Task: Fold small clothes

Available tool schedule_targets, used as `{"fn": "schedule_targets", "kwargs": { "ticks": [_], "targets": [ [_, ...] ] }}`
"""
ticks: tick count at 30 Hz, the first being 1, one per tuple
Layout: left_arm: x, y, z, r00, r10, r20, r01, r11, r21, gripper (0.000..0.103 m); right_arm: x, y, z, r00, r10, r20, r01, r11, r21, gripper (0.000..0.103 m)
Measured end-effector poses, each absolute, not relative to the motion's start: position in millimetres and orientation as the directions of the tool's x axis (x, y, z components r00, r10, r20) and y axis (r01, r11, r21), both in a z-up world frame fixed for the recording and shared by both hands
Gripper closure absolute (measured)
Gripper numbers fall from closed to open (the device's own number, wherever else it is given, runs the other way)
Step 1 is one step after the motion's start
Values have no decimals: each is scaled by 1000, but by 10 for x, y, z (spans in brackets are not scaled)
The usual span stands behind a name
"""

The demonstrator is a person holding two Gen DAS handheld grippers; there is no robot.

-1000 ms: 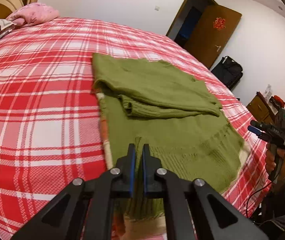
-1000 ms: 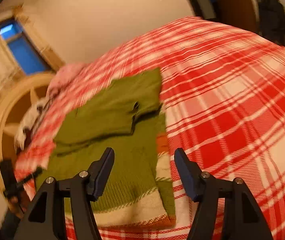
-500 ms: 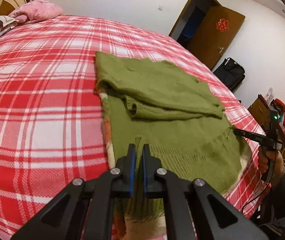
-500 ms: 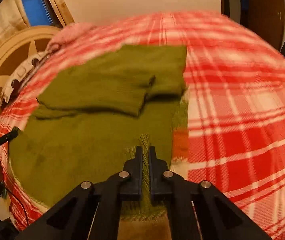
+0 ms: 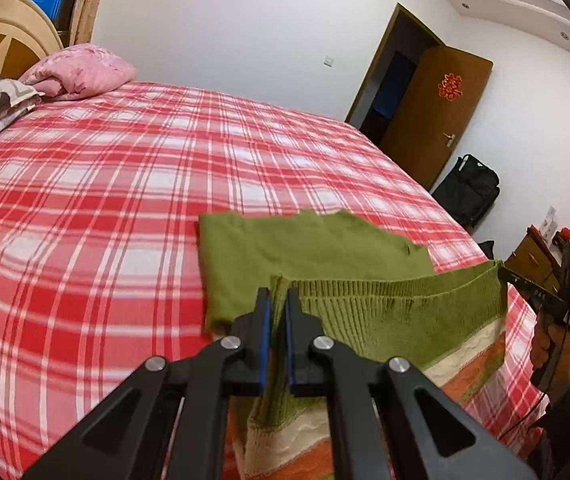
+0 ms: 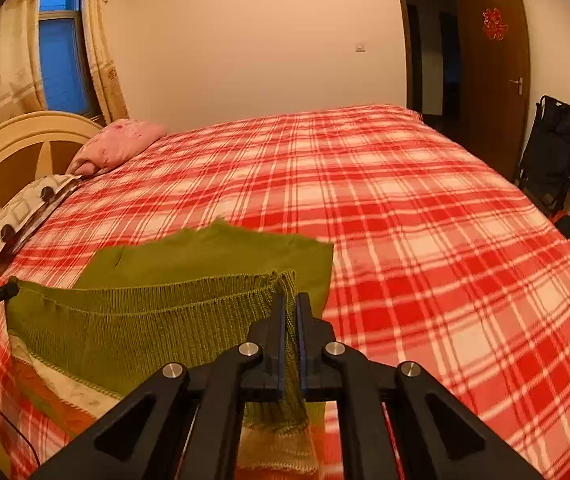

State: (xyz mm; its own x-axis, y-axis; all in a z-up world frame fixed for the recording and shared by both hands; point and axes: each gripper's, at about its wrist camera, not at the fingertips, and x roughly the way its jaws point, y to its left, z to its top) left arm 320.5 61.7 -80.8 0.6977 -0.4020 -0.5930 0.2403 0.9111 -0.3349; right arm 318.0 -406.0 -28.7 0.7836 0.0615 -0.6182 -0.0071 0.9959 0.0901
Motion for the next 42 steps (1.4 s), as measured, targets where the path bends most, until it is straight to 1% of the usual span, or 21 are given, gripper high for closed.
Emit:
{"fn": "schedule_targets", "kwargs": {
  "ticks": [5,11,19,24,33,37,39,41,42],
  "targets": [
    [3548,526,-791,711,-357,-606,218,931,-293,97,3528,-4021,-227,793,40,-608,0,998,65,100],
    [3963,581,-802,720,-324,-614,174,940,-292,97,3998,-4015,-184,797,-5,-604,20,1000,18,100],
    [4543,499,-1118,685,-274,-675,112,955,-273,97,4598,-3995,-471,762,-50,-645,48,999,-21,100],
    [4736,458,-1245,667,-265,-696,96,958,-272,97,4860,-4020,-699,730,-93,-677,79,996,-52,100],
    [4954,356,-1406,644,-249,-723,100,965,-243,97,5079,-4107,-994,684,-132,-717,105,991,-82,100],
    [4990,324,-1533,629,-223,-745,91,973,-214,97,5162,-4131,-1166,646,-131,-752,97,991,-88,100],
    [5018,339,-1591,618,-221,-755,81,973,-218,95,5264,-4157,-1337,580,-84,-810,63,996,-58,99],
    [4996,378,-1576,621,-243,-745,83,966,-246,91,5263,-4229,-1338,583,-60,-810,68,997,-24,99],
    [4961,401,-1538,632,-241,-737,79,965,-248,90,5237,-4292,-1289,593,-55,-803,86,996,-5,97]
  ]
}}
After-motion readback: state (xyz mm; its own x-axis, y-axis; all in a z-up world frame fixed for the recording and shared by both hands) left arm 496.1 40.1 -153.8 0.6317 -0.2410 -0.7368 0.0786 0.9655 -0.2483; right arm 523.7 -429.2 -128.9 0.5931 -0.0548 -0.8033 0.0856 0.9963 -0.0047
